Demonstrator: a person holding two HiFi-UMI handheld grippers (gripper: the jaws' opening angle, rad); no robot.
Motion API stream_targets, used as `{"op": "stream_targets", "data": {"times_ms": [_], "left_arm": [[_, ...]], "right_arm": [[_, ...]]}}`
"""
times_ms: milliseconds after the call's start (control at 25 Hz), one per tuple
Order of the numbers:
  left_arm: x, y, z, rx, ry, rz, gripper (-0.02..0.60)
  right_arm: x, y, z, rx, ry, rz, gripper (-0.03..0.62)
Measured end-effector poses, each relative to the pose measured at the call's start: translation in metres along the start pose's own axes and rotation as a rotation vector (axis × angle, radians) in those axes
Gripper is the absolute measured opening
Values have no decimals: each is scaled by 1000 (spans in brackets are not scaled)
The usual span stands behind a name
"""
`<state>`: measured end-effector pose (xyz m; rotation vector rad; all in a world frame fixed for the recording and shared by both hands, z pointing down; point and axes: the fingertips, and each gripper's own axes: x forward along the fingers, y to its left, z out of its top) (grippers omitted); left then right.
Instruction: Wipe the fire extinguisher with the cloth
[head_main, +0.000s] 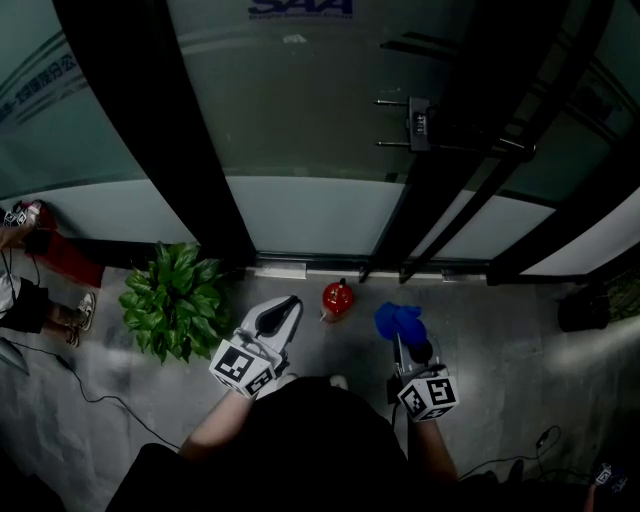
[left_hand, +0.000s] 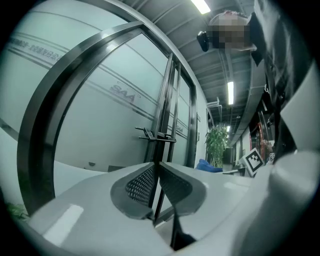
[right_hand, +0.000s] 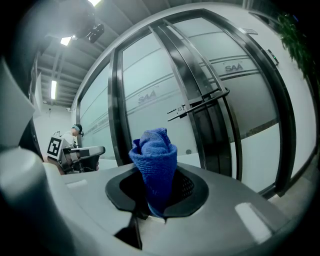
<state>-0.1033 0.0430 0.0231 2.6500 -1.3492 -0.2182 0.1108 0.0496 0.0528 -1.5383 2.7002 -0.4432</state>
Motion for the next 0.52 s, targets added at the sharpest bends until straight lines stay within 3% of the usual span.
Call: {"op": "stream_targets", "data": {"times_ms": [520], "left_arm": [[0, 6, -5, -24, 6, 3, 28]], "right_arm": [[6, 4, -1, -9, 2, 21, 84]]}}
